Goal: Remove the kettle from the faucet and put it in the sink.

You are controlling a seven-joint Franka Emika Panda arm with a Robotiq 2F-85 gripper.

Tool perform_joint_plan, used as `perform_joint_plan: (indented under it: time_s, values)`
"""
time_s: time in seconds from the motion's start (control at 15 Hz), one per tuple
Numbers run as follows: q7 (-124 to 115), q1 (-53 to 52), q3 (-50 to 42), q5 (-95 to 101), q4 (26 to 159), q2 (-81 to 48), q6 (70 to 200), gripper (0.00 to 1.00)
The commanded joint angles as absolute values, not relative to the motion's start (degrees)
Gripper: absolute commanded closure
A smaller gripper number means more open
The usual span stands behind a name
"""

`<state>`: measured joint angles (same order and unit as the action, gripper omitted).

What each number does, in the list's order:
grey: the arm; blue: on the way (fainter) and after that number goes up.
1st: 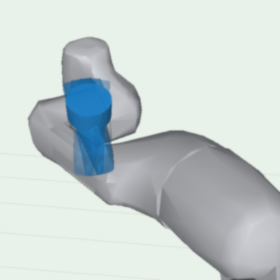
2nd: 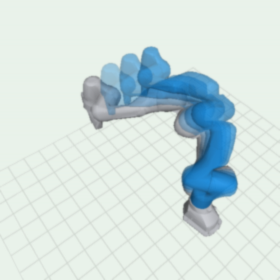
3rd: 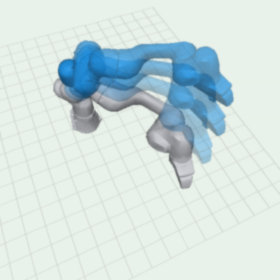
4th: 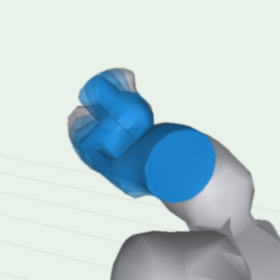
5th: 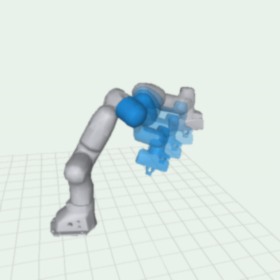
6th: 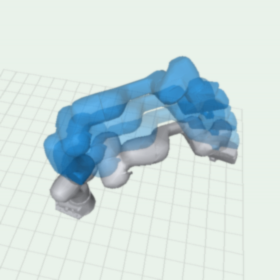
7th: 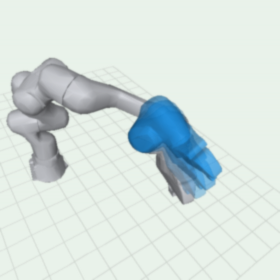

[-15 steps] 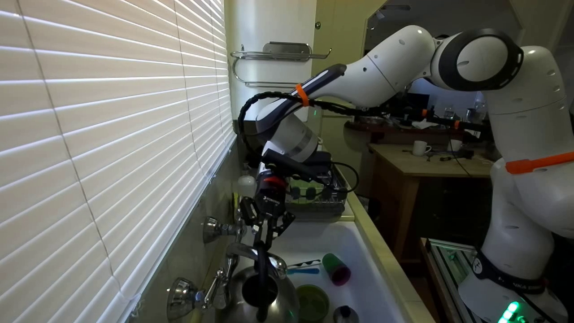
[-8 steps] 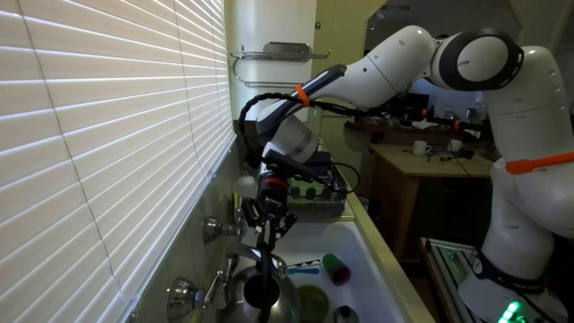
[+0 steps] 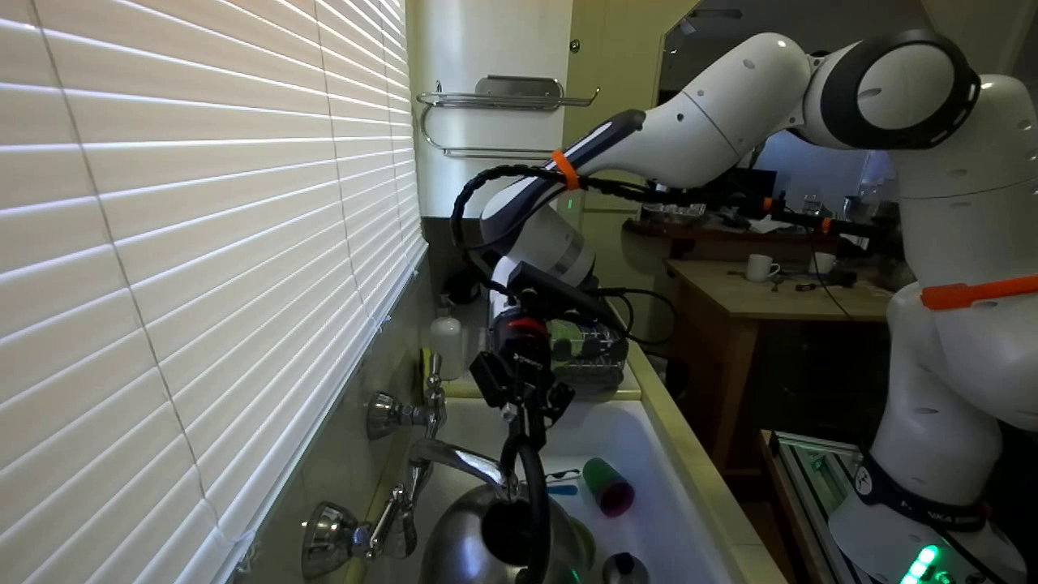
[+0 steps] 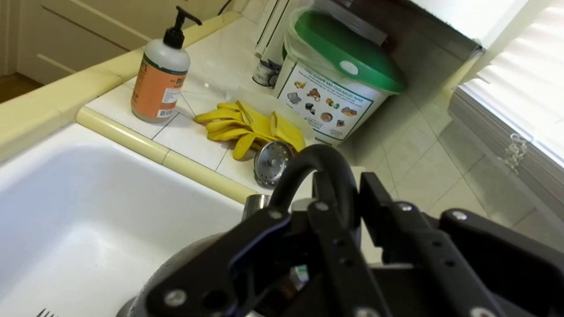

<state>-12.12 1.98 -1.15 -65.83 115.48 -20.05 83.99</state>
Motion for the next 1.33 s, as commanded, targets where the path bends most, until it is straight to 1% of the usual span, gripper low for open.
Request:
perform_joint_plan:
  time_s: [0.0,0.47,1.27]
  values:
    - [-11.6,2.3,-1.3,-68.5,119.1,-16.5,79.2,0.95]
    - [-12.3,1.5,-0.8,-72.5,121.8,-16.5,76.4,0.95]
    - [-13.1,-1.0,0.7,-81.6,127.5,-16.1,77.1,0.95]
